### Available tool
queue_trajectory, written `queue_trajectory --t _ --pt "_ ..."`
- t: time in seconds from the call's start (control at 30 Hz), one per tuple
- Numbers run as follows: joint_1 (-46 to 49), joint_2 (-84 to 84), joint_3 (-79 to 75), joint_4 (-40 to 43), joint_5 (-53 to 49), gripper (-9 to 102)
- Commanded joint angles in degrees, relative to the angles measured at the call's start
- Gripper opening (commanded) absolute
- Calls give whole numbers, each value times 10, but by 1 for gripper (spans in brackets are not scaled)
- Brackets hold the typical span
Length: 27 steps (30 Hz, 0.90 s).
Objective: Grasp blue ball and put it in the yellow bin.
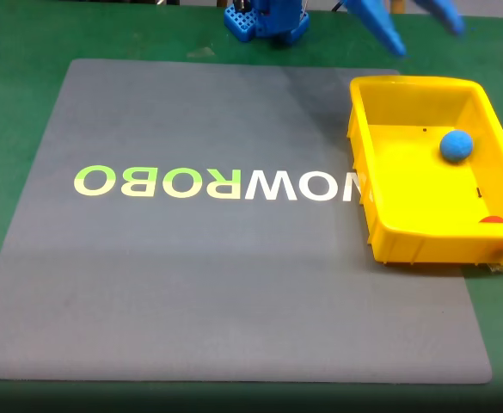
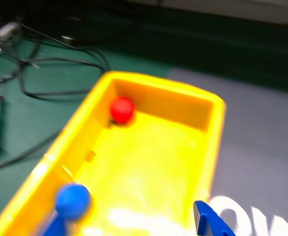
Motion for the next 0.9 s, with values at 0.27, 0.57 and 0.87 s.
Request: queue_trajectory --t 0.27,0.57,0.87 --pt "156 300 97 275 -39 0" --pt "230 568 324 413 -87 0" --pt "270 574 438 461 -96 0"
